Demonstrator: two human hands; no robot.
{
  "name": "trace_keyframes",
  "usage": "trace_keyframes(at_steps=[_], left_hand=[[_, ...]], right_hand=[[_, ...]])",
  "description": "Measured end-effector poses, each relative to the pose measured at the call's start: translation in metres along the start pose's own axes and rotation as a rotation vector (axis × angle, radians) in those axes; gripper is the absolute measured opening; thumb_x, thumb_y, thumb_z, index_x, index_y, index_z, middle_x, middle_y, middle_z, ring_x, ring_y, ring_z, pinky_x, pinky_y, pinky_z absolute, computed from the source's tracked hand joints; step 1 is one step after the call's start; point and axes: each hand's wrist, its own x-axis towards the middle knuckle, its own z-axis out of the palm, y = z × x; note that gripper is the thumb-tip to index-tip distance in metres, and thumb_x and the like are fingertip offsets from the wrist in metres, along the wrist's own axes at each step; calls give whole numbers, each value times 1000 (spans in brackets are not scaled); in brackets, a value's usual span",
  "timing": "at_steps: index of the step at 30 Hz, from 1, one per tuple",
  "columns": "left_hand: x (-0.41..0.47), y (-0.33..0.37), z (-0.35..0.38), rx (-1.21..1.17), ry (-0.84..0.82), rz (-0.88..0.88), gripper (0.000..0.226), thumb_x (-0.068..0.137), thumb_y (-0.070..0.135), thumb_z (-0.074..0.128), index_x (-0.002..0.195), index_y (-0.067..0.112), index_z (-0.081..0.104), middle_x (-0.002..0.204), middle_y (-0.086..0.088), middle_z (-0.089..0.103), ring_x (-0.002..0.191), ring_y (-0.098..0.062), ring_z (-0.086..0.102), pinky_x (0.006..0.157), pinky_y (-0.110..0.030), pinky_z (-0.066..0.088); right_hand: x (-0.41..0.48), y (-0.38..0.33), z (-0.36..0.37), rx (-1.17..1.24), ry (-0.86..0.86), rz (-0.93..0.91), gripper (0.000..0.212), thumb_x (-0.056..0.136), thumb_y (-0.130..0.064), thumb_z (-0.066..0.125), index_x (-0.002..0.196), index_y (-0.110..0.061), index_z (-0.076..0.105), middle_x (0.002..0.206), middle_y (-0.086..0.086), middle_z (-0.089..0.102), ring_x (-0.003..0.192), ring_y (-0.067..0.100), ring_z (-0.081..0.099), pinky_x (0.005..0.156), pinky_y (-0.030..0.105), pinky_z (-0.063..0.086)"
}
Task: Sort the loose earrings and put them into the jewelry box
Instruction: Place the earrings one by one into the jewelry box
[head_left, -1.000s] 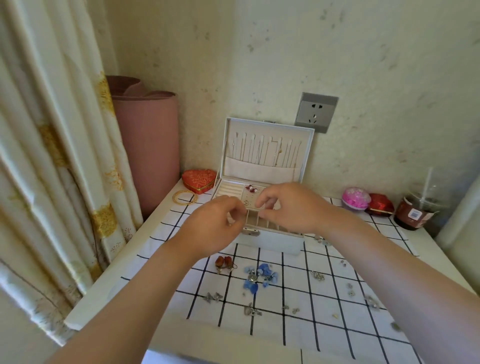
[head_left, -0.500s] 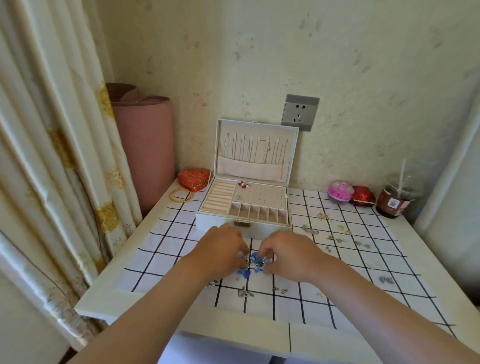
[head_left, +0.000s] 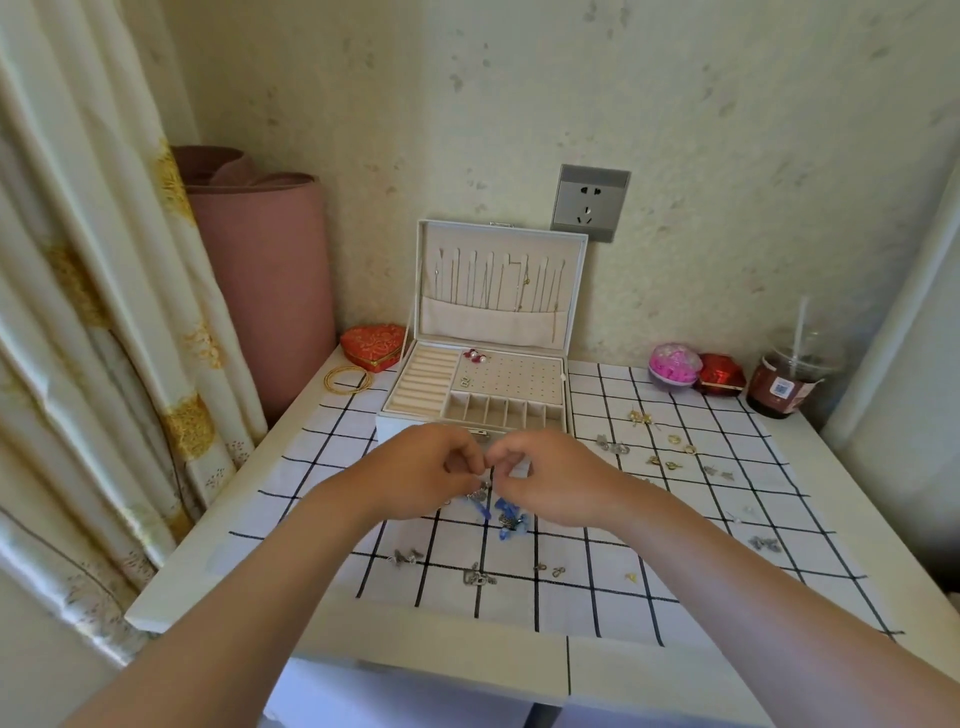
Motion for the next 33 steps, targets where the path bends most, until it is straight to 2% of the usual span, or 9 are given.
trace_keyframes(at_steps=[2,6,11,15,18,23,29,31,33], left_hand=[[-3,1,-6,-153,43,6,6,89,21,70,90,27,69,86,5,71,80,-10,66,77,-27,54],[-6,4,-12,-392,115,3,7,92,17,67,98,19,69,89,-5,73,81,-18,67,78,-25,55],[-4,11,-13,-627,173,-35,12,92,14,66,104,12,62,77,-7,71,71,-11,64,72,-22,56],[-1,14,-13,-694,217,-45,11,88,16,72,91,9,63,78,-16,69,70,-17,63,72,-27,57],[2,16,-14,-701,247,-49,12,88,16,72,90,5,68,82,-13,68,73,-18,63,69,-22,56],[1,9,-27,-707,154,-23,20,85,7,73,106,9,72,94,-10,73,87,-18,70,82,-27,58],[6,3,-28,-649,267,28,26,82,0,75,106,10,74,82,-1,70,75,-7,63,71,-17,51],[10,0,-30,-660,303,49,26,83,-2,73,107,8,73,75,8,69,70,-3,63,68,-15,51],[15,-3,-33,-665,354,64,25,83,-1,74,104,11,73,74,4,69,67,-5,64,67,-18,53]], right_hand=[[3,-5,-2,144,-15,22,16,90,-22,69,104,-26,74,102,-12,70,62,-11,60,67,18,46],[1,-10,-8,417,13,107,17,87,-20,76,104,-17,72,92,-5,75,62,12,67,46,18,43],[0,-14,-14,655,48,146,21,84,-16,79,103,-14,70,91,4,76,58,15,65,50,25,46],[1,-16,-15,766,75,164,23,83,-12,79,104,-13,70,92,5,77,57,17,64,49,25,47],[3,-18,-16,786,94,168,22,84,-11,78,104,-13,70,90,3,77,57,17,64,49,26,48],[11,-20,-22,816,186,143,19,86,-5,75,101,-14,69,82,3,75,55,17,63,48,26,48],[26,-26,-23,639,318,20,23,90,-9,72,108,-21,65,87,3,76,55,20,65,45,28,49],[34,-28,-22,530,350,-41,19,92,-12,69,108,-21,70,87,1,76,56,22,67,46,30,53],[43,-31,-24,475,350,-62,19,93,-14,69,110,-21,74,86,2,76,58,21,69,50,32,56]])
